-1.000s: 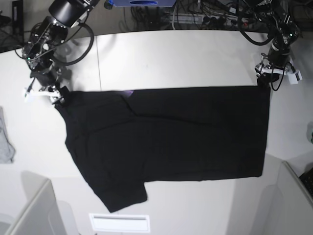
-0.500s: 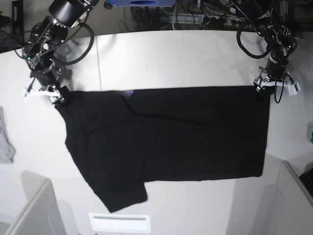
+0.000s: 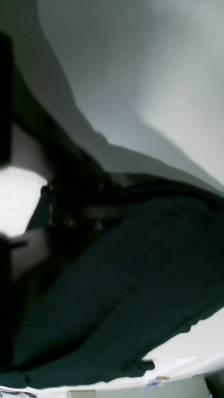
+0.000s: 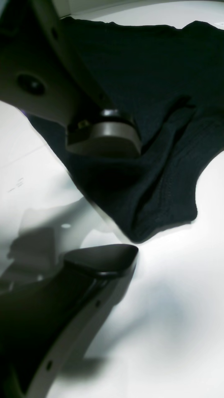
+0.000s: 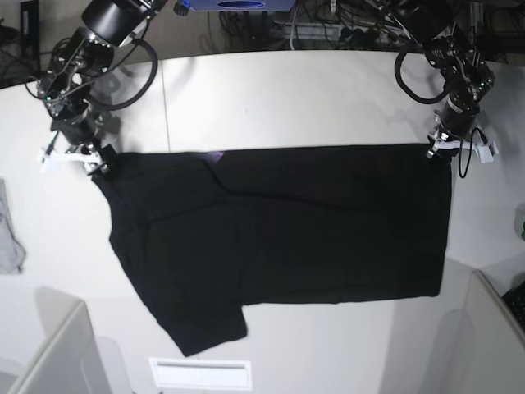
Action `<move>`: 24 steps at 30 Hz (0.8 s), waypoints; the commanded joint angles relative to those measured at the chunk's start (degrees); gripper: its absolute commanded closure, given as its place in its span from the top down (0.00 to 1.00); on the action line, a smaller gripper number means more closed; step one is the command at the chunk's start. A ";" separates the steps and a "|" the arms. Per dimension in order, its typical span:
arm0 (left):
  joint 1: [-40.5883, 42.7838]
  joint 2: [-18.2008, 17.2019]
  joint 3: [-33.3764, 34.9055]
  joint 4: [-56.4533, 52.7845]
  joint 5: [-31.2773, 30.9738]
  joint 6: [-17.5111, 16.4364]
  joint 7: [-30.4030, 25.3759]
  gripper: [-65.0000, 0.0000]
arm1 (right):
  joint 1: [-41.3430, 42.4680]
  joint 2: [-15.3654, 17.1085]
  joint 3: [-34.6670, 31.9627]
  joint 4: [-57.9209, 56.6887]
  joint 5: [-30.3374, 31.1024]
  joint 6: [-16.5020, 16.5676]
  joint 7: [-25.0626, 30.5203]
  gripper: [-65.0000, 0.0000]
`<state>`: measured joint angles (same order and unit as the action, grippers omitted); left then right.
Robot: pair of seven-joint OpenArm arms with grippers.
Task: Fold the T-shirt properly
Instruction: 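Regrip the shoulder corners with both grippers, then drag the shirt toward the robot with both grippers, then release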
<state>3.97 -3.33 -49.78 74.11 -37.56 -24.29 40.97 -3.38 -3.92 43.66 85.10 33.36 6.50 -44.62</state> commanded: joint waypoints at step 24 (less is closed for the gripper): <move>2.93 -3.48 0.59 0.40 1.47 0.51 2.15 0.00 | 2.01 1.33 0.52 -6.37 -1.06 -0.66 -1.75 0.00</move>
<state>6.42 -6.24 -49.06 74.26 -37.95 -24.93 41.60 -0.99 -2.68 44.05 78.67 34.33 7.31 -43.75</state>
